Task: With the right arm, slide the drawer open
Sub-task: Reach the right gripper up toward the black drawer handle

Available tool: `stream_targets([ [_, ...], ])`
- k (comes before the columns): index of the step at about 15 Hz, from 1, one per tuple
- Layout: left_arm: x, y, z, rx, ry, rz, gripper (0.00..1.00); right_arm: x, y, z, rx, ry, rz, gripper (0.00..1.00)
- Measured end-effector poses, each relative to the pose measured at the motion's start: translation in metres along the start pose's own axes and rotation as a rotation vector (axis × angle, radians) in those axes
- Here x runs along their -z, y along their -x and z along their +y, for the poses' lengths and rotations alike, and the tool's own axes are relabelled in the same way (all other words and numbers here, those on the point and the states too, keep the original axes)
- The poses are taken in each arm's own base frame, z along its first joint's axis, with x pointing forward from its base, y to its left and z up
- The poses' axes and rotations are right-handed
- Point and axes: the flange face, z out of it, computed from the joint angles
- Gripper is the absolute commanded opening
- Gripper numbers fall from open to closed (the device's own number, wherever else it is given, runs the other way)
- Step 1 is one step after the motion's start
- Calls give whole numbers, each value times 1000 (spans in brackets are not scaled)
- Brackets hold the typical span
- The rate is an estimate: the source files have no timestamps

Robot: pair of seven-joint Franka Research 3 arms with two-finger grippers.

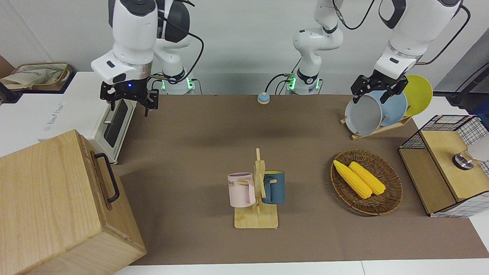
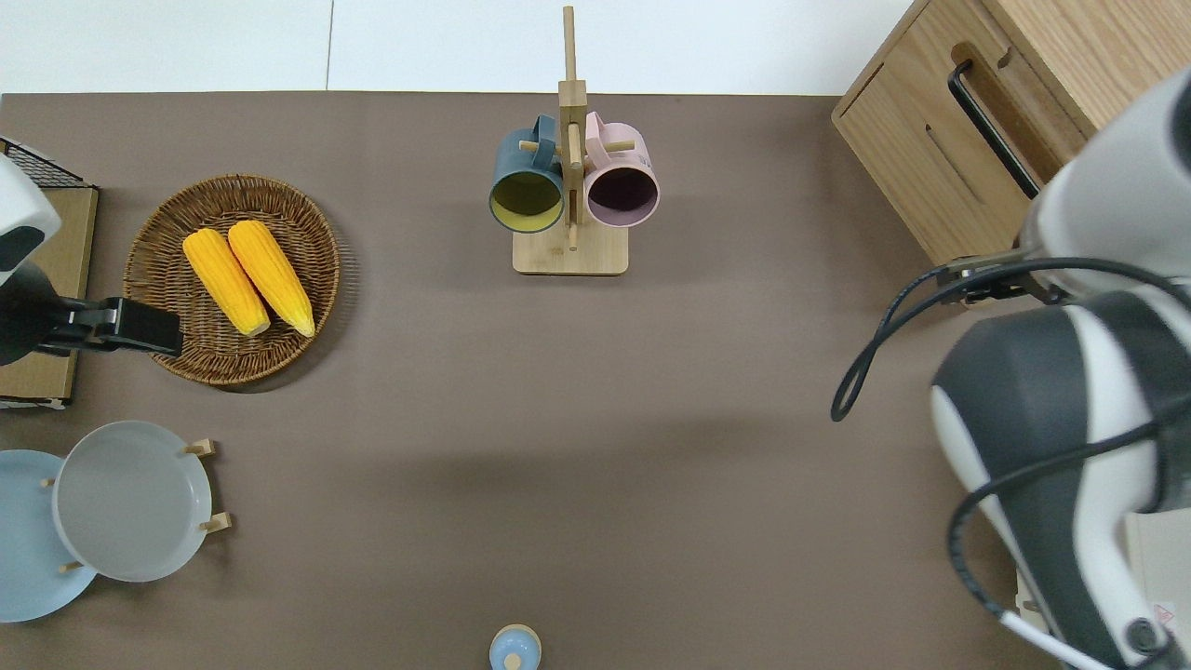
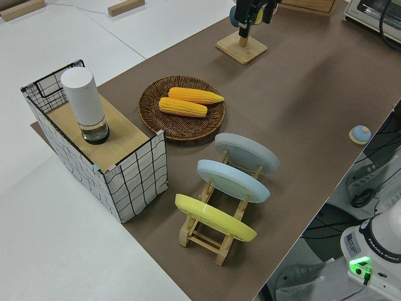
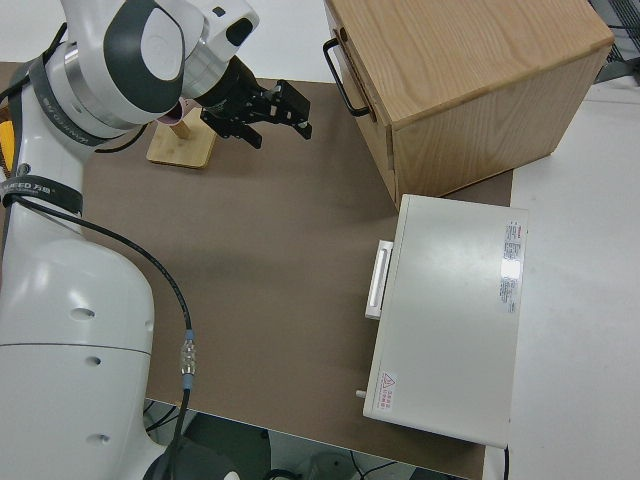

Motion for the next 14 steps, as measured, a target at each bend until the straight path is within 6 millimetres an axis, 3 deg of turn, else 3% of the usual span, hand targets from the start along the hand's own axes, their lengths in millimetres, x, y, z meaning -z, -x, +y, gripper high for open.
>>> stream_targets([
  [3, 0, 0, 0, 0, 0, 0, 995, 2, -9, -33, 75, 171, 32, 985],
  [7, 0, 0, 0, 0, 0, 0, 993, -8, -23, -60, 144, 368, 57, 985],
  [10, 0, 0, 0, 0, 0, 0, 993, -22, -36, -76, 181, 524, 86, 983],
  [14, 0, 0, 0, 0, 0, 0, 993, -53, -53, -113, 235, 714, 136, 983],
])
